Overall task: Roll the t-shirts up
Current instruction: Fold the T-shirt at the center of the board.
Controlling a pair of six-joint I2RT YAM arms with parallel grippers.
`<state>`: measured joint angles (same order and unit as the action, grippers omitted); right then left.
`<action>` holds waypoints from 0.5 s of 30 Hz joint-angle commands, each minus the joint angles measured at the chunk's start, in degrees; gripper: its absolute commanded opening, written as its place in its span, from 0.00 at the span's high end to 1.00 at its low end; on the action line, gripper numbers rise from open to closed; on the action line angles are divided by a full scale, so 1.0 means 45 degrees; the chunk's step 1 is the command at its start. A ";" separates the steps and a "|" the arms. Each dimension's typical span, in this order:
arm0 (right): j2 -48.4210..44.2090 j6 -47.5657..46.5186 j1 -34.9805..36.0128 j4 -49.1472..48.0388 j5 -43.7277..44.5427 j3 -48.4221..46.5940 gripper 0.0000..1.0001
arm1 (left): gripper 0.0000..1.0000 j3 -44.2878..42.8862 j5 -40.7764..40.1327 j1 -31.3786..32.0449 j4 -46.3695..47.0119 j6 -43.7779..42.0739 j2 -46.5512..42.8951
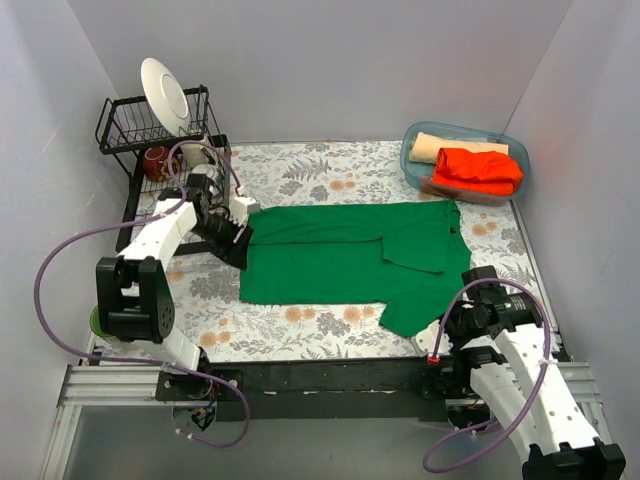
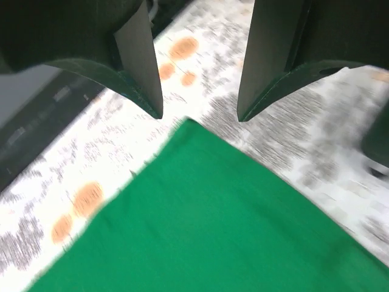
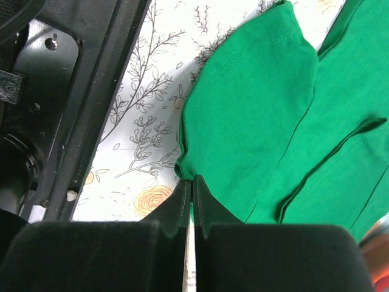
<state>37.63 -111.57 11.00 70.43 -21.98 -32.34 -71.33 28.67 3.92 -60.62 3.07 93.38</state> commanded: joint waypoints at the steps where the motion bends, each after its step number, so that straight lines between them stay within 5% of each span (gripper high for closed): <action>1: -0.0607 0.0242 0.0054 0.0674 0.0040 0.0311 0.99 | 0.48 0.1376 0.0349 0.0007 -0.1196 -0.0291 -0.1084; 15: -0.1370 -0.0695 0.0054 0.1008 0.0060 0.0682 0.99 | 0.49 0.2862 -0.0002 0.0727 0.0776 0.1056 -0.0245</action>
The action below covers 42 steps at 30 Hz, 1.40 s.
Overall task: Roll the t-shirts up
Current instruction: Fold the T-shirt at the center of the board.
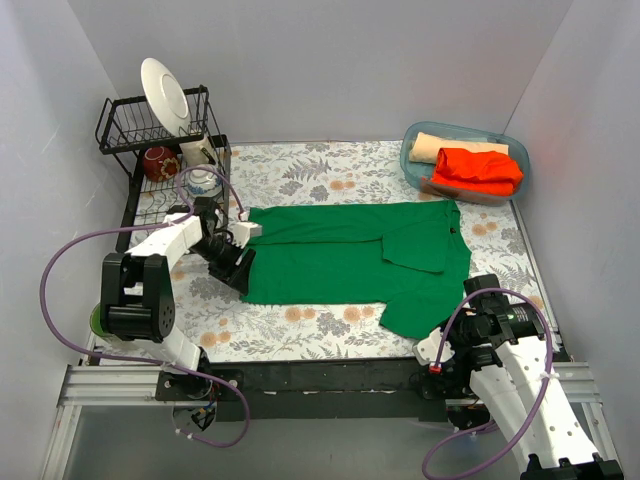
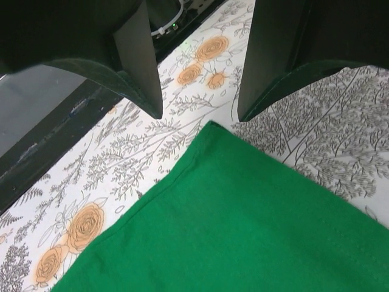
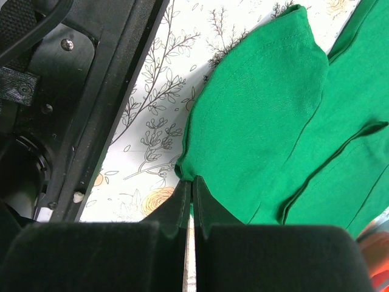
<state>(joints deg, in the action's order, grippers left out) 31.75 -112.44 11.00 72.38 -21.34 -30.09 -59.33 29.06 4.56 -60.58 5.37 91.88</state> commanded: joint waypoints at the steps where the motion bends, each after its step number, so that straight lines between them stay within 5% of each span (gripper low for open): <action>1: -0.0024 -0.0501 0.0054 0.0576 -0.0081 0.0182 0.99 | 0.50 0.0235 -0.0245 0.0647 0.0805 0.0643 0.0188; 16: -0.0258 -0.0267 0.0054 0.0595 -0.0159 0.0260 0.99 | 0.56 0.0977 -0.1594 0.1116 0.1723 0.0878 0.0111; 26: -0.0316 0.0864 0.0054 0.0089 0.0251 0.0416 0.99 | 0.77 0.1309 -0.0930 0.1194 0.1039 0.0585 0.0130; 29: -0.0356 0.1177 0.0074 -0.0165 0.0445 0.0358 0.99 | 0.99 0.1135 -0.0794 0.1194 0.0962 0.0507 0.0479; 42: 0.1830 0.8499 0.0054 -0.5027 0.2415 -0.2452 0.99 | 1.00 -0.0603 -0.1321 0.1175 0.0649 0.0174 0.0755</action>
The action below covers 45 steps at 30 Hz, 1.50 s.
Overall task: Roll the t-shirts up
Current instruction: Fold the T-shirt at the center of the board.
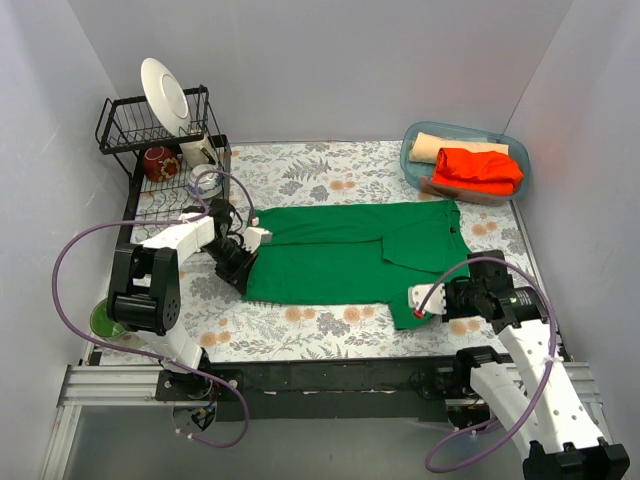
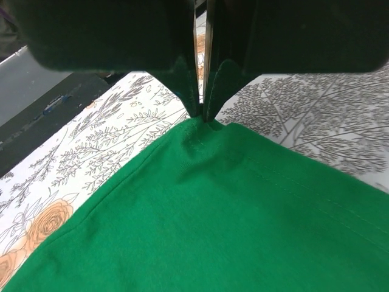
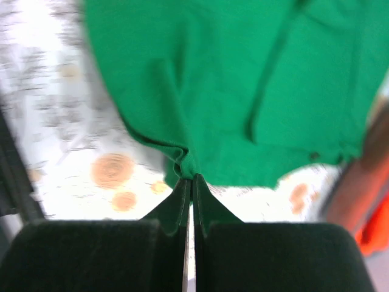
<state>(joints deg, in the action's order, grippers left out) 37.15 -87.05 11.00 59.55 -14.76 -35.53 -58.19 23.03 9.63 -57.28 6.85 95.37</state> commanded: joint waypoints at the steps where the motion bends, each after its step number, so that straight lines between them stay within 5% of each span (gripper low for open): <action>1: 0.0748 0.3130 0.0074 -0.2391 0.1073 -0.1381 0.99 | 1.00 -0.0992 0.0020 0.0067 -0.0046 -0.0059 0.0036; 15: 0.3716 0.6452 -0.0375 -0.7780 0.3846 -0.2553 0.99 | 1.00 -0.3141 -0.0761 -0.0206 0.0736 0.0548 0.0974; 45: 0.8659 0.6570 -0.0942 -1.0616 0.4297 -0.4390 0.99 | 1.00 -0.5837 -0.1562 -0.0733 0.1556 0.1095 0.3004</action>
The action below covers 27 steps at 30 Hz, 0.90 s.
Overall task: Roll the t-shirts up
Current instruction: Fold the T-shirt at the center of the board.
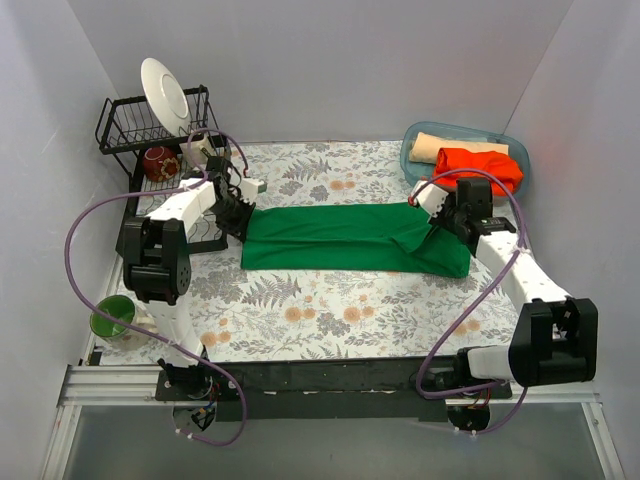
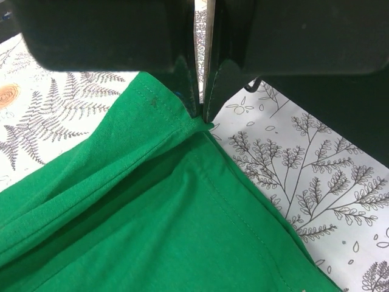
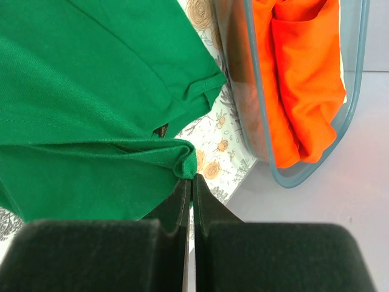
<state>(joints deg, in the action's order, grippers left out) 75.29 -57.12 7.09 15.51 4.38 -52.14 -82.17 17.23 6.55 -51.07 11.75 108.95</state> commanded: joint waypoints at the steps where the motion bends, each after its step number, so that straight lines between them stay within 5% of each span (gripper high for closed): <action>1: 0.0358 -0.0099 -0.0092 -0.0906 0.0042 -0.0737 0.99 | 1.00 -0.0587 -0.0314 -0.0048 0.0196 0.0006 0.0047; 12: 0.1667 0.0018 -0.0072 -0.1492 0.0237 -0.1187 0.99 | 1.00 -0.1173 -0.0587 -0.0048 0.0684 0.0338 0.0594; 18: 0.2720 0.1146 -0.0072 -0.1768 0.0490 -0.1966 0.99 | 0.91 -0.1698 -0.1095 -0.0048 0.1463 0.1118 0.0556; 23: 0.3640 0.3063 -0.0188 -0.0812 0.1916 -0.4074 0.64 | 0.82 -0.3124 -0.1134 -0.0048 0.1661 0.1646 0.0419; 27: 0.3078 0.3320 -0.0346 -0.0126 0.1858 -0.3767 0.51 | 0.74 -0.3284 -0.0999 -0.0048 0.1895 0.1551 -0.0107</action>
<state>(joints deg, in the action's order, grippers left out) 92.29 -46.46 6.46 12.29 10.37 -68.36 -95.42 12.82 6.55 -44.53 18.00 112.73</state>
